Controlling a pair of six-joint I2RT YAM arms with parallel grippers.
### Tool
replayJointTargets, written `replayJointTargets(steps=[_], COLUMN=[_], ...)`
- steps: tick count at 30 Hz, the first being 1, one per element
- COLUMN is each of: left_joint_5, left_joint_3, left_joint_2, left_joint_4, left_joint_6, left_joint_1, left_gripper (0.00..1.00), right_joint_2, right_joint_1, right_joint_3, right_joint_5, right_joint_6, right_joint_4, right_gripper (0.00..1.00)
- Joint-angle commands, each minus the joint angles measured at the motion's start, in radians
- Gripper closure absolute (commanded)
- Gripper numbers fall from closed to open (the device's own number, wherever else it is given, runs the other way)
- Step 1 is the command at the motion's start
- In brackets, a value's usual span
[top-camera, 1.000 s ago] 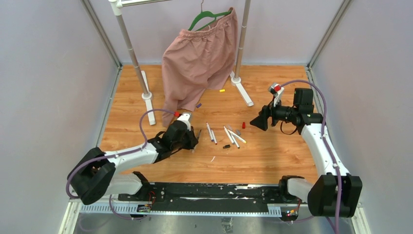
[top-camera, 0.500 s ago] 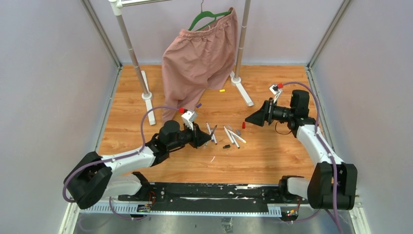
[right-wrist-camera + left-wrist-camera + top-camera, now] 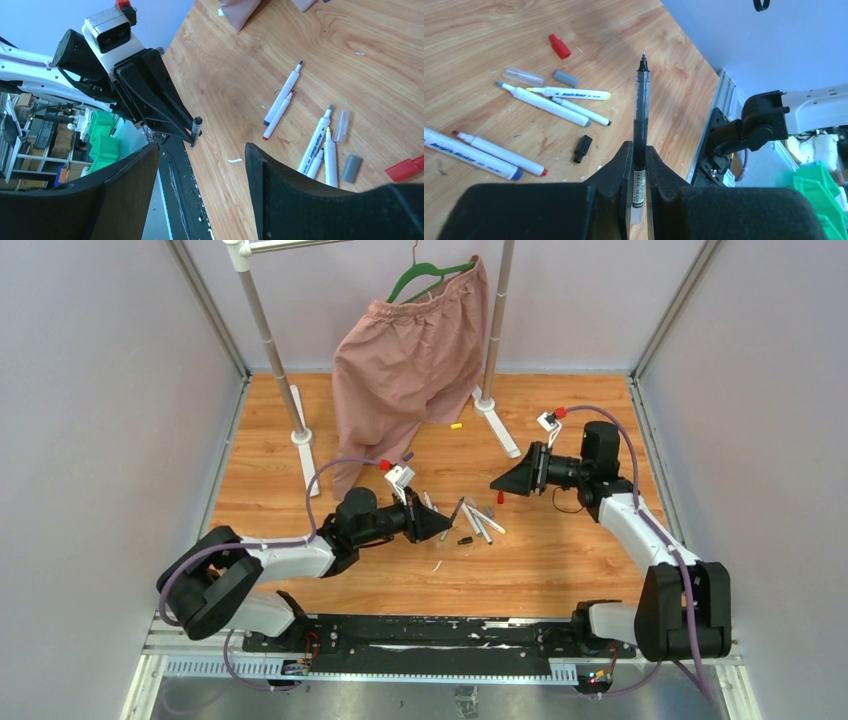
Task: Insert the pens into the pen caps
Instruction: Pick up the pen from the center of the board.
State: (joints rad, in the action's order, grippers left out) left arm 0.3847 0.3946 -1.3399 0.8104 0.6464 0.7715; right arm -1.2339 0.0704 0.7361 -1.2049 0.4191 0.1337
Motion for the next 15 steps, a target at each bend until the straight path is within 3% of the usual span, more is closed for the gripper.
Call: replayJointTargets(steps=[1, 15], left_joint_5=[0.023, 0.015], left_joint_3=[0.041, 0.09], left_joint_2=[-0.038, -0.116], left_joint_4=[0.107, 0.185], left_joint_6=[0.041, 0.085], left_joint_1=[0.025, 0.063], left_gripper=[1.0, 1.0], right_joint_2=[-0.011, -0.031], right_joint_1=[0.049, 0.101], right_joint_3=[-0.005, -0.007], right_joint_5=[-0.021, -0.05], right_joint_6=[-0.032, 0.036], right_joint_4=[-0.013, 0.043], right_gripper=[0.32, 0.32])
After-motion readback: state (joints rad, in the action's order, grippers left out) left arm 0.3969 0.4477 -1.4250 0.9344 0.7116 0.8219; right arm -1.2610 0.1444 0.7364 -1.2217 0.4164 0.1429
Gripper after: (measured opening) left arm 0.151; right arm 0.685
